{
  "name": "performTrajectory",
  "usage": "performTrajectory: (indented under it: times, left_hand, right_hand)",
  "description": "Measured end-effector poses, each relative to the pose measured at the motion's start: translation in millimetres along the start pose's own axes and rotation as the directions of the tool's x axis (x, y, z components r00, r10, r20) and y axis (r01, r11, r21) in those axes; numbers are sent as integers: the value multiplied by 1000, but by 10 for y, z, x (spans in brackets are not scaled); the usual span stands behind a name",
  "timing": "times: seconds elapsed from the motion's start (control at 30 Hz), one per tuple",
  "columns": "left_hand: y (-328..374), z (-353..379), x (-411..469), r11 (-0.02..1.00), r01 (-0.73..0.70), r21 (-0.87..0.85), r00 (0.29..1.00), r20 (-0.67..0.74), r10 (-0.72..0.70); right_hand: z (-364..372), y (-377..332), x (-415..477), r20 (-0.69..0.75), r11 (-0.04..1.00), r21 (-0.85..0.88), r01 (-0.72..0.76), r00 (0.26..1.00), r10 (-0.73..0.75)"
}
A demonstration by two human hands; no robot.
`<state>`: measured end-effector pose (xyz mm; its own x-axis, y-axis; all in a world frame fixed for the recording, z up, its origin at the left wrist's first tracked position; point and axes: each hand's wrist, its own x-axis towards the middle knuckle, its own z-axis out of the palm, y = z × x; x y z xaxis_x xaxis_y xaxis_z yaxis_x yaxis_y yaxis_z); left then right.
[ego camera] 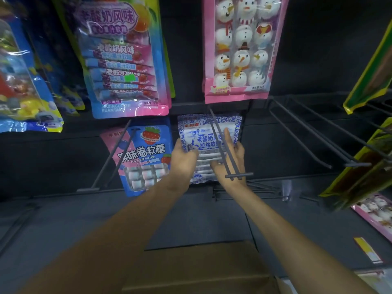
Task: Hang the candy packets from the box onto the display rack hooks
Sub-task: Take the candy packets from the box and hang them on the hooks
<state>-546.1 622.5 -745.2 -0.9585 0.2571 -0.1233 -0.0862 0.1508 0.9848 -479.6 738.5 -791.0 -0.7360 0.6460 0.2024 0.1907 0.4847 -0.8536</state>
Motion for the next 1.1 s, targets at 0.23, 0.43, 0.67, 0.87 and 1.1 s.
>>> performTrajectory:
  times: [0.23, 0.43, 0.67, 0.87, 1.1]
  left_hand:
    - [-142, 26, 8, 996, -26, 91, 1000, 13, 25]
    - [-408, 81, 58, 969, -49, 240, 997, -50, 63]
    - [-545, 151, 7, 930, 54, 362, 984, -177, 11]
    - [-606, 237, 85, 928, 25, 371, 974, -219, 61]
    - [-679, 316, 200, 917, 34, 398, 966, -247, 71]
  right_hand:
    - [12, 218, -87, -51, 993, -34, 110, 992, -112]
    - [-1, 304, -215, -46, 995, 15, 94, 995, -93]
    - [168, 403, -195, -145, 977, 96, -191, 968, 204]
    - [246, 436, 19, -155, 968, 73, -240, 956, 248]
    - [329, 403, 234, -183, 954, 75, -291, 936, 300]
